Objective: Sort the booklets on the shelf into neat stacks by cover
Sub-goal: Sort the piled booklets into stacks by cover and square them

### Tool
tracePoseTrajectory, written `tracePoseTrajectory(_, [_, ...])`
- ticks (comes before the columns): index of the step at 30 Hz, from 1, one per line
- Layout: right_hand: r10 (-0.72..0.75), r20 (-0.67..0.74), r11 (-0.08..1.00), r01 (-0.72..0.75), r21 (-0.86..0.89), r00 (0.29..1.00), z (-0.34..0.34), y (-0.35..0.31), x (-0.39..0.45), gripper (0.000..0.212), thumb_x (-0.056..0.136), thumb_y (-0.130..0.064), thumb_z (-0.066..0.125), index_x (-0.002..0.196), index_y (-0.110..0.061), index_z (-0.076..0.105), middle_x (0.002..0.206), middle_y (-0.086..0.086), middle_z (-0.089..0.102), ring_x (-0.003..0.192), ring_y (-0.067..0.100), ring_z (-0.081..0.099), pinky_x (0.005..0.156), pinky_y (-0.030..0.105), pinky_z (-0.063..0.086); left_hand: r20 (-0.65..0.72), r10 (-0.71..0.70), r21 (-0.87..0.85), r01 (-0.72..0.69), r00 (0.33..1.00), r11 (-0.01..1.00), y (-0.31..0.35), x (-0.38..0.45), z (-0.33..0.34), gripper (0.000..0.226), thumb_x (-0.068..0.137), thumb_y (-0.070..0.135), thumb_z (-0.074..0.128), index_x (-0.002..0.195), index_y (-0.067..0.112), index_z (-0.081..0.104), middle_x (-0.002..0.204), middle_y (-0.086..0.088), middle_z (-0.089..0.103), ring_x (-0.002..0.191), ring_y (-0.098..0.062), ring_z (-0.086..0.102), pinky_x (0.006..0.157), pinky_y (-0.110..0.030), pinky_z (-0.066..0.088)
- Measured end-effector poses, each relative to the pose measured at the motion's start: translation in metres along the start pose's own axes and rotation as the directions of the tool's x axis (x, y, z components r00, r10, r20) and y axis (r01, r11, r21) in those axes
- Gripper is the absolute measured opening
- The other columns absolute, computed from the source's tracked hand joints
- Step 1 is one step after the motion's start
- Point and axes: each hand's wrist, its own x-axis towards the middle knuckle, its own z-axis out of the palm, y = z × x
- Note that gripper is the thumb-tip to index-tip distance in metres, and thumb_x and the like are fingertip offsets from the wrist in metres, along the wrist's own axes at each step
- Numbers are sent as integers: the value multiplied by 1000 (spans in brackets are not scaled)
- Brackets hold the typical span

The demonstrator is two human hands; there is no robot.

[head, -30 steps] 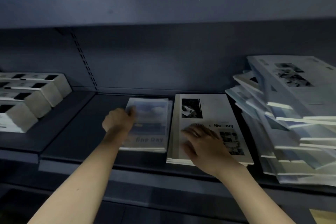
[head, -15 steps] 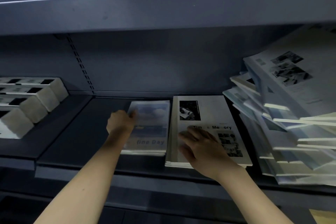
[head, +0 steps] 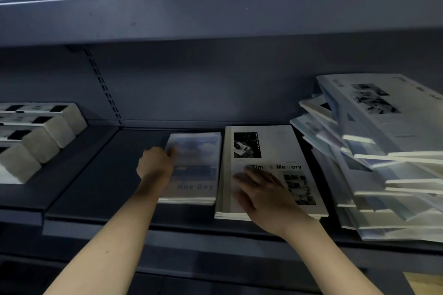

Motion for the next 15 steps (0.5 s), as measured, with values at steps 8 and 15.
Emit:
tracePoseTrajectory(8, [-4,28,1000,3,10,1000,-1,0,0,82,74,-55,-7,140,-28,33,149,-3,26,141,17,13,114,34,13,-84,101,51,-97,991,994,8,-13,-8,59,93,50,40,123,0,42,125,-21,41,104,-43,51,69,-42,39])
tracePoseTrajectory(15, [20,-149,1000,-19,9,989,-51,2,-4,47,96,-36,38,141,-24,36,150,0,28,139,22,23,113,35,18,-105,379,-49,-385,920,922,74,-45,-20,31,92,37,48,110,14,59,116,-12,56,99,-35,58,74,-39,46])
